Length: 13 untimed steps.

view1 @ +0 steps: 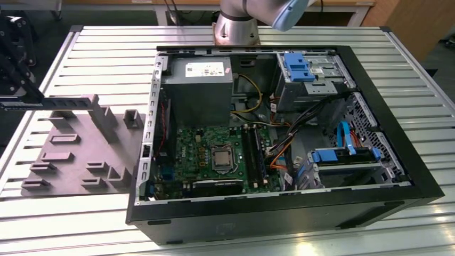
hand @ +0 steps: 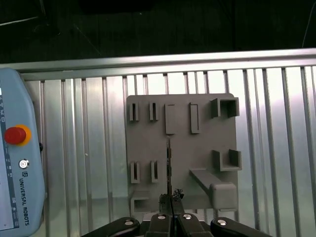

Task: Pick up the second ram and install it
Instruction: 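Pick up the second ram and move it above second insertion slot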

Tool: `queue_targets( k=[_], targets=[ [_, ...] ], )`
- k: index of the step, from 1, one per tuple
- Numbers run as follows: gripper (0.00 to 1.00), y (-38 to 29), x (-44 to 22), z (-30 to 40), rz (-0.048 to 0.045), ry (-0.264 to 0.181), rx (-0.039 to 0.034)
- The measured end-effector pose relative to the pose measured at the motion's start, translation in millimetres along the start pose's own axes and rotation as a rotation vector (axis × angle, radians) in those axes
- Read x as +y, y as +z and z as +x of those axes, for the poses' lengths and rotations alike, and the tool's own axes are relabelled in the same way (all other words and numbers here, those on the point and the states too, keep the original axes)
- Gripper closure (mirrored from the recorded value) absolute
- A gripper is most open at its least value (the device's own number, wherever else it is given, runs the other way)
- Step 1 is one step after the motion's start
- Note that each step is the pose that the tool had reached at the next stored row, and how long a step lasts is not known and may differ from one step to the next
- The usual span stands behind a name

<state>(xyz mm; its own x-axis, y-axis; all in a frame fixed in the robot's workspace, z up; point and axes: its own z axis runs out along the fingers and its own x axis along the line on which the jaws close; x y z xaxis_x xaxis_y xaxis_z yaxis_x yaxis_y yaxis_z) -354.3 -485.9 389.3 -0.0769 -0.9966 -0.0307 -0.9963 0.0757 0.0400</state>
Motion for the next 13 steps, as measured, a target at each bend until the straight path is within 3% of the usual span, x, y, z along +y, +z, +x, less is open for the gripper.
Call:
queue_targets(
  k=[13],
  targets=[
    [0.88,-0.8,-22.1,-1.7,0.0,0.0,0.0]
  ],
)
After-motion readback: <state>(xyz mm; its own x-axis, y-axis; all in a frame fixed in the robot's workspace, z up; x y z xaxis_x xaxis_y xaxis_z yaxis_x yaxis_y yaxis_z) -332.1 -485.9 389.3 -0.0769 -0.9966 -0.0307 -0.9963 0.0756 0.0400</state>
